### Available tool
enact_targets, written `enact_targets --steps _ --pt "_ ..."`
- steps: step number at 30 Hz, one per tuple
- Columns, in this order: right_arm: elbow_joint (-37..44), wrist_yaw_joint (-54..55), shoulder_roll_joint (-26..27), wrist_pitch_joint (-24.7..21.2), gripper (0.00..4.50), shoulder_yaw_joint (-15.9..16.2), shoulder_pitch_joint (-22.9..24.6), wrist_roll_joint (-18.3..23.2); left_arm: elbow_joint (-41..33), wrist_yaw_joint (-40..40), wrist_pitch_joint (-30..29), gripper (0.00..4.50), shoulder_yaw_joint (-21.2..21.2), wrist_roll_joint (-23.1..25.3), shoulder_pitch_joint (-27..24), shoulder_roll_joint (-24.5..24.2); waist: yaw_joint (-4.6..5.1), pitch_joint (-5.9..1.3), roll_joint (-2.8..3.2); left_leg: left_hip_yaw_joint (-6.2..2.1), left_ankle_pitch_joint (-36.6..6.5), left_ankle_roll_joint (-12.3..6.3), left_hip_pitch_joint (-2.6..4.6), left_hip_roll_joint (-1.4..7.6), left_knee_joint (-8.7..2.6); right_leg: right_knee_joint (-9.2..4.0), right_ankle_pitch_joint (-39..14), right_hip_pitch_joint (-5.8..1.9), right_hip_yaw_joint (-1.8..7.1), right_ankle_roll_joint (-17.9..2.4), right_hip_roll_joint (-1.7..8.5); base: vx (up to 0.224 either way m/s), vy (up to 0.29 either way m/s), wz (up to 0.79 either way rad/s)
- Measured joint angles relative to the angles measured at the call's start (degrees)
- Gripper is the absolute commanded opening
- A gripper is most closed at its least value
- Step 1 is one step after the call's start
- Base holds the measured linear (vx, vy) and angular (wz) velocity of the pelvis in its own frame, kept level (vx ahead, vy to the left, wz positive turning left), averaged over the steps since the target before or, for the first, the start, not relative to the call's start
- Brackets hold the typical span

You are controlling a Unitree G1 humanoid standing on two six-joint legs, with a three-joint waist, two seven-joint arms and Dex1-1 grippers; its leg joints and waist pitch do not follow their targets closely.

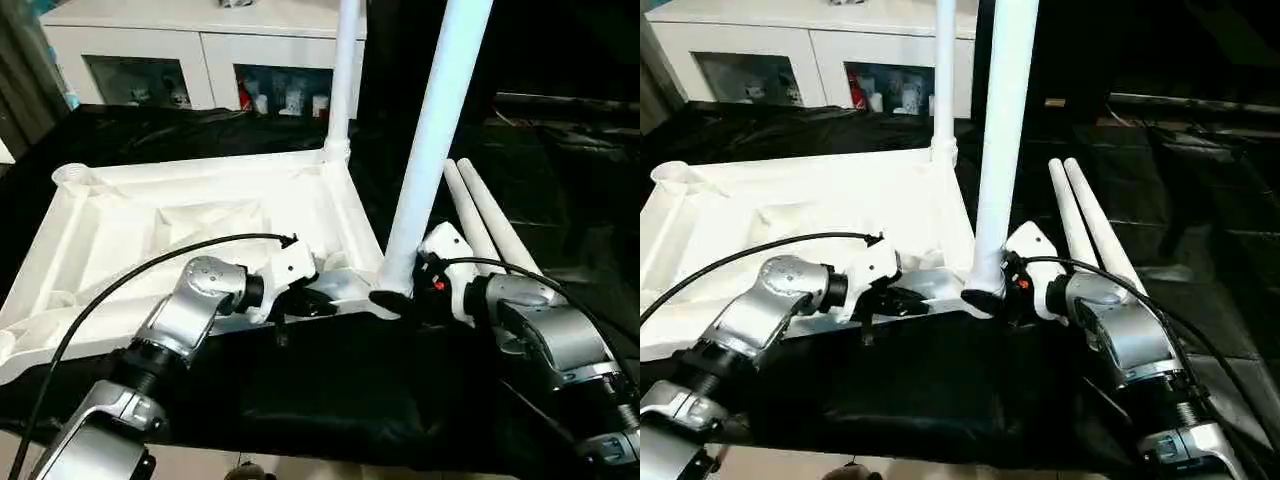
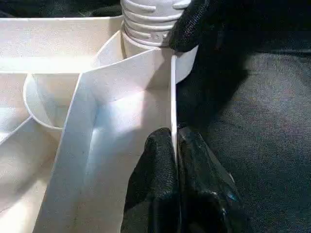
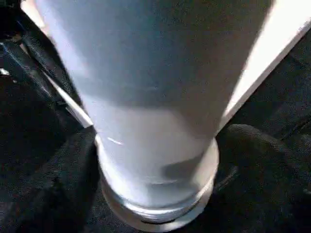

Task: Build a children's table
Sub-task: Rotate leg to tighten

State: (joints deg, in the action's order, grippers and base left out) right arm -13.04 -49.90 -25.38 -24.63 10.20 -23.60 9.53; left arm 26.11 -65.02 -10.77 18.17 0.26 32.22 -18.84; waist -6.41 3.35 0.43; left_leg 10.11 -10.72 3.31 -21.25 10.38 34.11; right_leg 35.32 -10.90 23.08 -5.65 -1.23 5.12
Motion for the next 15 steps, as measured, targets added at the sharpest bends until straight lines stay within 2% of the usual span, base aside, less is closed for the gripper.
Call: enact_targets --steps 11,15 --pt "0.0 -1.0 0.2 0.0 2.96 0.2 0.0 0.7 -0.1 0.0 -0.1 0.0 -0.1 -0.1 0.0 -0.1 0.05 0.0 0.0 0.0 0.0 0.01 0.0 0.0 0.01 0.01 0.0 0.0 0.0 0.0 0.0 0.0 0.0 0.0" --pt "0.0 -0.3 1.0 0.1 2.83 -0.1 0.2 0.7 -0.1 0.1 -0.5 0.0 -0.3 -0.1 0.0 -0.1 0.12 0.0 0.0 0.0 0.0 0.01 0.02 0.0 0.01 0.03 0.0 0.0 0.0 0.0 0.0 0.0 0.0 0.0"
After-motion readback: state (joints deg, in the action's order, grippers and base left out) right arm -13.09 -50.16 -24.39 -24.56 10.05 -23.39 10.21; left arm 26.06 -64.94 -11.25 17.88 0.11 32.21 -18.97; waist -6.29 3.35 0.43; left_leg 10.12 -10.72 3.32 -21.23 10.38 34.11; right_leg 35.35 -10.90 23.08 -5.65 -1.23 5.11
